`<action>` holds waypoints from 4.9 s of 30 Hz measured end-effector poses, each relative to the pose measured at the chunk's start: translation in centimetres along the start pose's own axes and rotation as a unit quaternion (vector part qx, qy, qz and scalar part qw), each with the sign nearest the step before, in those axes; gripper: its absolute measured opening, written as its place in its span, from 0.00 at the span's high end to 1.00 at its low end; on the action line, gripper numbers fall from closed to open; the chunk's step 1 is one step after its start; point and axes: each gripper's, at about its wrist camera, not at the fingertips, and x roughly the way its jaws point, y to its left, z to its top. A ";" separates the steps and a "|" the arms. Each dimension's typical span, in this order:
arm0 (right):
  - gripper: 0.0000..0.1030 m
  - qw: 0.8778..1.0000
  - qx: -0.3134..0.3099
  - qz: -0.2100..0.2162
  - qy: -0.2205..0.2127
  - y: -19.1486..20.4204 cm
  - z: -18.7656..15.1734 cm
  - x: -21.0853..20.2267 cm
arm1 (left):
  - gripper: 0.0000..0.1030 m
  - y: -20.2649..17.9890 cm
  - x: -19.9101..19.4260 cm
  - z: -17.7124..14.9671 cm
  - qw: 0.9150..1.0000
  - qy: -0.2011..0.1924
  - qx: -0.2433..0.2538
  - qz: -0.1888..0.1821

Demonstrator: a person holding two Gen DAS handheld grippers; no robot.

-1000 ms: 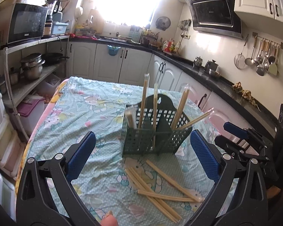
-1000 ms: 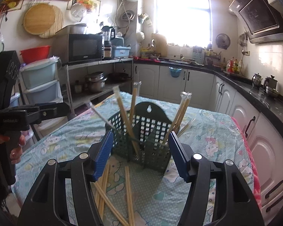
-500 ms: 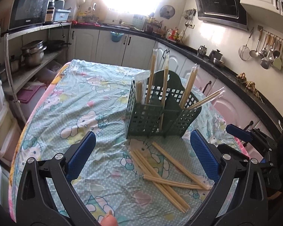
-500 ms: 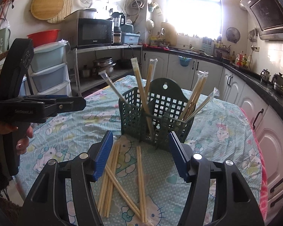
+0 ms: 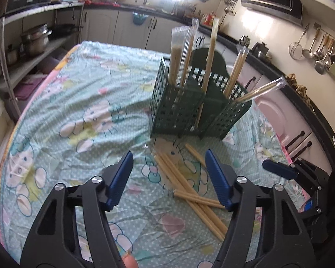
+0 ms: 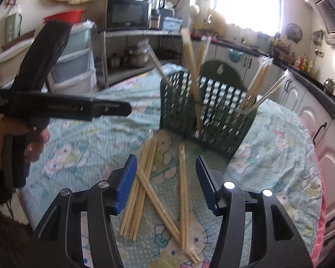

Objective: Organize utensils
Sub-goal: 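Lower the left tool onto the chopstick pile and close while the right tool closes on chopsticks, then lift the held chopsticks with both tools and carry them above the caddy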

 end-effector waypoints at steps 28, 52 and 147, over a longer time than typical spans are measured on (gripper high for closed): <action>0.77 0.987 -0.045 0.043 0.149 0.4 -2.9 7.9 | 0.79 3.2 8.9 -0.3 0.990 0.121 -0.063 -0.019; 0.94 0.990 -0.002 0.060 0.126 -0.3 -1.3 5.4 | 0.97 8.8 10.9 1.3 0.966 0.114 -0.200 -0.119; 0.94 0.924 0.159 -0.063 -0.343 -14.2 14.6 -3.7 | 1.00 -10.6 -8.2 23.8 0.958 -0.212 0.022 -0.193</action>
